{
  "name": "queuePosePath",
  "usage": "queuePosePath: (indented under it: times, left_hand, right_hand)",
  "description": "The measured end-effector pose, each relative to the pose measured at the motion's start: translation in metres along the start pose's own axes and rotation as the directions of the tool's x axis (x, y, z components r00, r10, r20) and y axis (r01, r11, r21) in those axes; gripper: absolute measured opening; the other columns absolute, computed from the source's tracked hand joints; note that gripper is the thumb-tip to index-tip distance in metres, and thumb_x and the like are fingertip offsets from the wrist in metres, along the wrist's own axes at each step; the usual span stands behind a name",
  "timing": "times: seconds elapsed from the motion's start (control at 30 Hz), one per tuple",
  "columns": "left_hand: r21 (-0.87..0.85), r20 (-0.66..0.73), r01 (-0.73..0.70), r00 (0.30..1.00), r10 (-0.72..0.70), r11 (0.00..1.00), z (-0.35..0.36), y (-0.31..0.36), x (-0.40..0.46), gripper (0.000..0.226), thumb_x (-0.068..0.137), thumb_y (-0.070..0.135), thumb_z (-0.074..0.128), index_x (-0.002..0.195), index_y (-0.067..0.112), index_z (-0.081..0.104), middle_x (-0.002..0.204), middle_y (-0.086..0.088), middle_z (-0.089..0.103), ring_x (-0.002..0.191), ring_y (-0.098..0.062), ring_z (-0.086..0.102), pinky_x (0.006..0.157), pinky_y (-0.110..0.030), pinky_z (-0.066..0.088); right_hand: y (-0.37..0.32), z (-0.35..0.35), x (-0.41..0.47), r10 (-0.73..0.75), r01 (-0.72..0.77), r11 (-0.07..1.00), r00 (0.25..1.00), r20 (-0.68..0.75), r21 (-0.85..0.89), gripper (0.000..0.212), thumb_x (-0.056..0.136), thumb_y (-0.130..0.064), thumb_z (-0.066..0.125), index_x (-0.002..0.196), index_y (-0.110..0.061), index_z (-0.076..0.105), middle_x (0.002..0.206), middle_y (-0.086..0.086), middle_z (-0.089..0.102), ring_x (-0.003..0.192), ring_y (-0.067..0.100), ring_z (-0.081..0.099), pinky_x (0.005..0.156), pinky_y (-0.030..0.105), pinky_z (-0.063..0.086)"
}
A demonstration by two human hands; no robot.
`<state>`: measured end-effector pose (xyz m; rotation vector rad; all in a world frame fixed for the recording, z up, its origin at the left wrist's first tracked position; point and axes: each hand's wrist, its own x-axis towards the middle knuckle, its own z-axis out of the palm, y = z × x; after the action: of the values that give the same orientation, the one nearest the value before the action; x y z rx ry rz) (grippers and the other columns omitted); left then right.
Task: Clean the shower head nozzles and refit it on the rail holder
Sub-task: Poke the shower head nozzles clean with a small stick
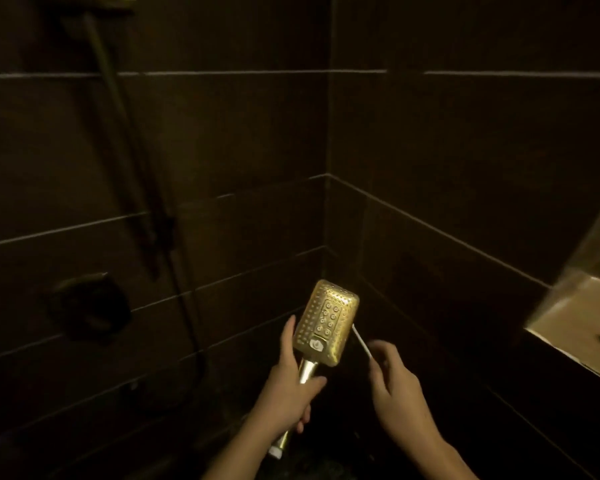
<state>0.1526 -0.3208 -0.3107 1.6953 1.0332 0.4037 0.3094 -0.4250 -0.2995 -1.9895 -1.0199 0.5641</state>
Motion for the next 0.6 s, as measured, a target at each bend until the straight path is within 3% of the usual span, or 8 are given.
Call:
queuePosePath:
  times: [0.13,0.3,0.5,0.6]
  left_hand:
    - [-0.026,-0.182,0.010,0.983,-0.015,1.000,-0.041,-0.031,-0.035,0.112,0.093,0.014,0.070,0.143,0.071,-0.013,0.140,-0.005,0.060,0.048,-0.017,0.065,0.043,-0.032,0.054]
    - [-0.049,-0.361,0.044,0.931,-0.059,0.998,-0.083,-0.063,-0.072,0.108,0.092,0.013,0.069,0.143,0.071,-0.006,0.142,-0.017,0.056,0.047,-0.016,0.064,0.042,-0.030,0.052]
    - [-0.045,-0.440,0.072,0.894,-0.084,0.996,-0.109,-0.081,-0.098,0.109,0.094,0.013,0.067,0.143,0.069,-0.011,0.154,-0.005,0.046,0.048,-0.019,0.065,0.043,-0.031,0.053]
    - [-0.030,-0.457,0.067,0.887,-0.073,0.997,-0.113,-0.081,-0.107,0.109,0.094,0.013,0.067,0.142,0.072,-0.011,0.159,-0.004,0.038,0.051,-0.019,0.065,0.044,-0.031,0.053]
  right_hand:
    - [-0.033,0.041,0.010,-0.248,0.251,0.968,0.960,0.128,-0.013,0.050,0.097,-0.018,0.051,0.135,-0.050,0.042,0.117,-0.019,0.062,0.104,-0.004,0.060,0.089,0.026,0.055]
    - [-0.062,0.069,0.017,-0.362,0.353,0.932,0.902,0.234,0.083,0.049,0.099,-0.018,0.047,0.135,-0.050,0.039,0.092,-0.009,0.067,0.073,0.008,0.070,0.059,0.030,0.060]
    - [-0.107,0.102,0.019,-0.586,0.648,0.761,0.682,0.437,0.009,0.045,0.101,-0.023,0.046,0.141,-0.041,0.041,0.073,-0.012,0.065,0.060,0.005,0.062,0.051,0.018,0.047]
    - [-0.120,0.112,0.024,-0.657,0.751,0.629,0.651,0.381,-0.198,0.055,0.098,-0.024,0.049,0.146,-0.046,0.031,0.079,-0.015,0.056,0.060,0.003,0.055,0.052,0.017,0.045]
